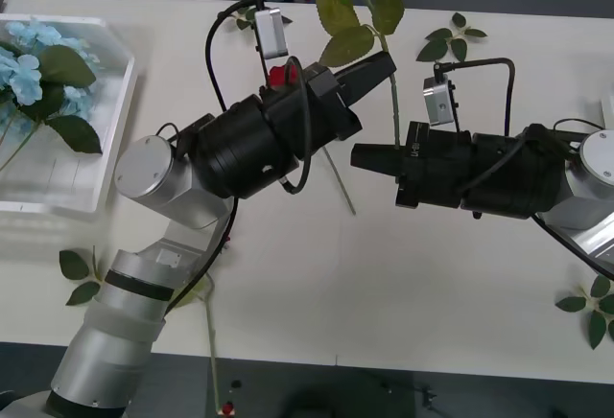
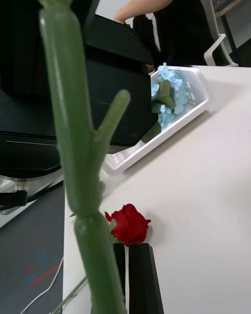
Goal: Put the red flowers into the right box and the blue flowers into the left box
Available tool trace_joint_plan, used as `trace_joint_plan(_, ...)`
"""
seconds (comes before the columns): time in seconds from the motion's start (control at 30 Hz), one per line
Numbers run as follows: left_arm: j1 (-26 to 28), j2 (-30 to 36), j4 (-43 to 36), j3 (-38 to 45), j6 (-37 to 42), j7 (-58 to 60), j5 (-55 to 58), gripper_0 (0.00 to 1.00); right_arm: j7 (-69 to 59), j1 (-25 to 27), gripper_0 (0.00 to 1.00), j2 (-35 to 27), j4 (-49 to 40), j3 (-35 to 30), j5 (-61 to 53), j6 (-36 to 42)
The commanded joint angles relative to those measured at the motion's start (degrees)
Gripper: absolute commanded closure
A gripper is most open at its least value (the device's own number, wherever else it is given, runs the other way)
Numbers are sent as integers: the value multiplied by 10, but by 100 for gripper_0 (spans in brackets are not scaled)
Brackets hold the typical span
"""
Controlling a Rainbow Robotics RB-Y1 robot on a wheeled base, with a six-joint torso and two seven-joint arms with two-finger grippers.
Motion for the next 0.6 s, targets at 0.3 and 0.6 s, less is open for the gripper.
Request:
trace_joint_plan(0.3, 21, 95, -10, 11, 3, -27, 96, 27, 7, -9, 100, 1, -13, -8, -14, -1)
trace_joint_plan(0.6, 55, 242, -10, 39, 4, -16, 112, 27, 7, -20, 100, -133, -14, -8, -82, -52)
